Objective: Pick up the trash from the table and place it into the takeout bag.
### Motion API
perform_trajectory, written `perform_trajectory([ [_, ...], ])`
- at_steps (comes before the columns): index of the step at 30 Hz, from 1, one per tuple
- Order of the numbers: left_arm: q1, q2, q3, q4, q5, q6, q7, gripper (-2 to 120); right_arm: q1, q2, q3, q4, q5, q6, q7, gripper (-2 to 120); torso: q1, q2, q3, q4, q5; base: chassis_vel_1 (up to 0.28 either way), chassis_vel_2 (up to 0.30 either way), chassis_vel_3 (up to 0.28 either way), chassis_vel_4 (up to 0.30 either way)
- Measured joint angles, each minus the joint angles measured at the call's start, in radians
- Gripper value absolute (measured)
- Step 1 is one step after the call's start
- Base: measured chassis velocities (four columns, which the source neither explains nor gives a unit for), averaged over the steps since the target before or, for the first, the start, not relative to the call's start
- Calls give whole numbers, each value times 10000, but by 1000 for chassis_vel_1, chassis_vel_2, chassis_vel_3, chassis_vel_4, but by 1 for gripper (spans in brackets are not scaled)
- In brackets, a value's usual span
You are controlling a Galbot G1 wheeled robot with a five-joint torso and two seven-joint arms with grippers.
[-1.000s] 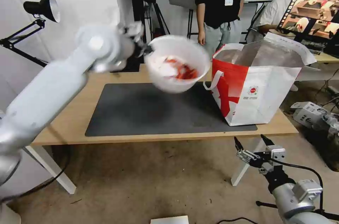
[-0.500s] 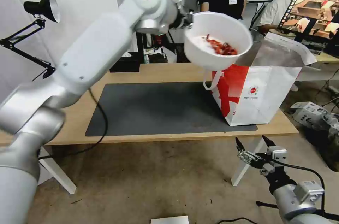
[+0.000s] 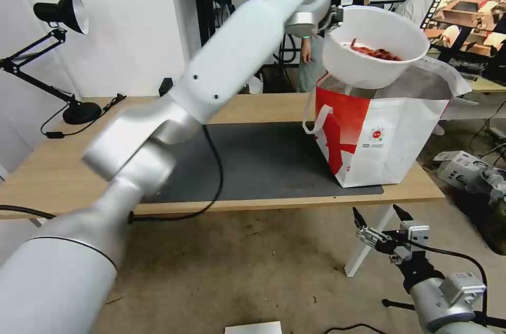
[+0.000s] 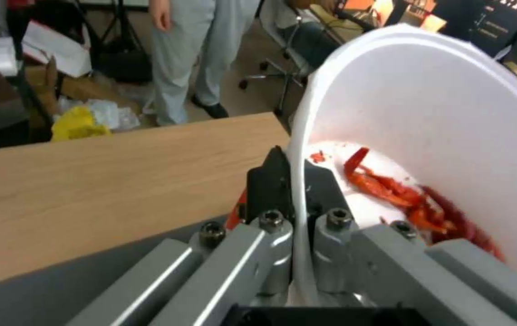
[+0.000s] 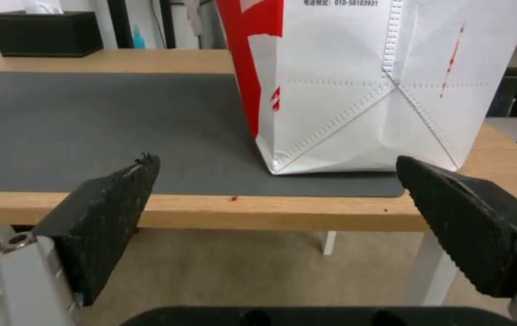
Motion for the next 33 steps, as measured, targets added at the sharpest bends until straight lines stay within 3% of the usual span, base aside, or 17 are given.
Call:
perform_trajectory([
  [1,0,0,0,0,0,0,0,0,0,0,0,0,0,0,0,100,0,0,0,0,0,0,0,0,0],
  [4,339,26,245,92,802,-768,1179,0,-54,1,19,16,13,10,0,100,1,-2,1,-4,0,0,0,0,0],
  [12,677,66,591,98,1590,-1386,2286,0,-59,8,23,41,23,12,7,100,1,-1,1,-4,0,0,0,0,0],
  [24,1116,100,1104,-251,1884,-1348,2602,0,-56,72,7,112,28,13,44,100,1,-1,0,-5,0,0,0,0,0],
  [33,1104,110,1168,-323,1992,-1073,2716,26,104,134,-101,59,29,1,46,100,1,-1,0,-5,0,0,0,0,0],
])
